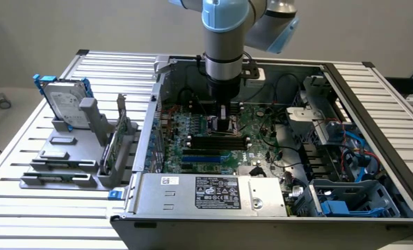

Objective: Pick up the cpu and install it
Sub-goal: 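Place the cpu into insertion slot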

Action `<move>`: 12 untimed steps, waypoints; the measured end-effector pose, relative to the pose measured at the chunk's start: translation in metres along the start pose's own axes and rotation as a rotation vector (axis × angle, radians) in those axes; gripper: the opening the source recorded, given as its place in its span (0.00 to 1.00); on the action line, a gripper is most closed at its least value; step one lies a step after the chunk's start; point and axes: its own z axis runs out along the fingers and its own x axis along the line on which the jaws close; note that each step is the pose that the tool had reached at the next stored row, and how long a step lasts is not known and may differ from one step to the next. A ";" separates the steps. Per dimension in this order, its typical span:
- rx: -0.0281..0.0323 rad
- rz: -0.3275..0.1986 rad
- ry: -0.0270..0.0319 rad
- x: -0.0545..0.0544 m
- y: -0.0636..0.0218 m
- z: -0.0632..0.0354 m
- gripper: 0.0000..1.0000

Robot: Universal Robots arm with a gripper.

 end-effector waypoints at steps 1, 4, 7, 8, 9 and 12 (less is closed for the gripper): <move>0.0001 0.000 -0.0001 0.000 -0.0001 0.0004 0.55; 0.0003 0.000 -0.0007 0.001 -0.0002 0.0014 0.55; 0.0001 0.000 -0.0006 0.002 -0.0004 0.0023 0.55; 0.0001 0.000 -0.0010 0.002 -0.0004 0.0024 0.55; 0.0002 0.000 -0.0010 0.002 -0.0004 0.0026 0.55; 0.0003 0.000 -0.0012 0.002 -0.0005 0.0036 0.55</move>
